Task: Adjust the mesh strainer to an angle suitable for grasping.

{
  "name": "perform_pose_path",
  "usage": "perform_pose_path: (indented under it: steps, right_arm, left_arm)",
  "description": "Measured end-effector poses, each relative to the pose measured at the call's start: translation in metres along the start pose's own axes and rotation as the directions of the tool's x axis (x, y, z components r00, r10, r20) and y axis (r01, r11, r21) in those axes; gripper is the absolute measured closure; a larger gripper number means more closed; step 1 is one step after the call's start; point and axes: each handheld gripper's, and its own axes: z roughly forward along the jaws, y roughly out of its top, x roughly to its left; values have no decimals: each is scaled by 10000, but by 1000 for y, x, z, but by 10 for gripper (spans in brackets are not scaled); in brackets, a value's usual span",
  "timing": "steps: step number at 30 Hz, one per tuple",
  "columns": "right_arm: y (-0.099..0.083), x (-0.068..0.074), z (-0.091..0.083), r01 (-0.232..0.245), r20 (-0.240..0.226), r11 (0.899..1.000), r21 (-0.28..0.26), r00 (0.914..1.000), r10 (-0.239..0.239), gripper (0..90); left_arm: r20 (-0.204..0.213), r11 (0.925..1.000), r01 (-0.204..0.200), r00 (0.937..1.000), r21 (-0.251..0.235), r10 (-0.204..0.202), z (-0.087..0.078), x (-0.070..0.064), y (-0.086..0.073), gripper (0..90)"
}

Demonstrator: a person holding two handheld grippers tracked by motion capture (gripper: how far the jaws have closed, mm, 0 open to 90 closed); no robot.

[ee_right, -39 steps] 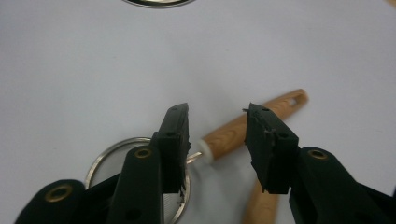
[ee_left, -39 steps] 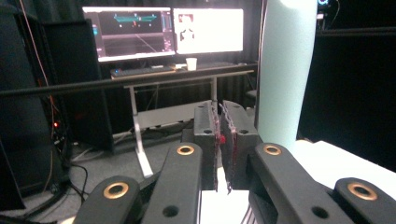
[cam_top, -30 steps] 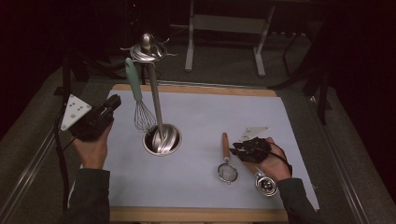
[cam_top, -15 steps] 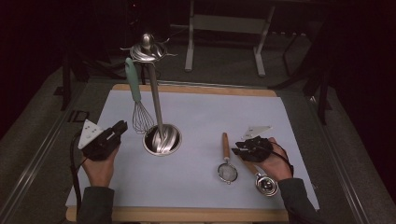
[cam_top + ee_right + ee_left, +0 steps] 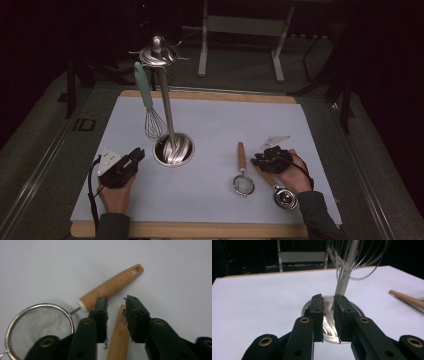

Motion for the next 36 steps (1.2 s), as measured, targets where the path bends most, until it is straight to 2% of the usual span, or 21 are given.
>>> perform_pose_path:
  steps: [5, 9, 12, 15, 18, 24, 28, 31, 34, 36]
  right_arm:
    - [-4, 1, 9, -78, 102, 10000, 60, 9999, 77, 744]
    - [-5, 4, 16, 11, -15, 9996, 279, 10000, -10, 835]
    - [-4, 6, 22, 175, 22, 9989, 441, 9998, -176, 866]
    - [-2, 8, 28, 136, 58, 9982, 587, 9999, -140, 881]
    - [-2, 9, 36, 93, 286, 9957, 917, 9995, -120, 893]
    - [-3, 12, 45, 32, 310, 9928, 1197, 9995, -69, 890]
    - [0, 10, 47, -250, 329, 9933, 1132, 9992, 214, 882]
    - [3, 9, 47, -434, 324, 9939, 1010, 9987, 404, 873]
    - [6, 9, 47, -723, 30, 9939, 830, 9974, 723, 863]
    - [7, 10, 47, -760, -47, 9936, 836, 9970, 767, 854]
  left_arm:
    - [7, 9995, 29, 10000, 319, -29, 3, 1, -11, 780]
    - [-70, 9989, 17, 10000, 468, -14, 2, 3, -20, 772]
    - [-131, 9979, -15, 9999, 648, 23, 1, 4, -26, 768]
    - [-145, 9975, 80, 9999, 709, -70, 2, 5, -30, 764]
    - [-91, 9969, 203, 9998, 765, -197, 4, 6, -34, 763]
    - [4, 9965, 246, 9997, 803, -247, 5, 7, -35, 761]
    - [46, 9969, 422, 9991, 657, -426, 4, 8, -36, 758]
    - [46, 9969, 364, 9993, 698, -368, 4, 8, -36, 753]
    - [68, 9969, 300, 9995, 722, -306, 5, 7, -37, 746]
    - [73, 9969, 315, 9995, 717, -321, 4, 8, -37, 745]
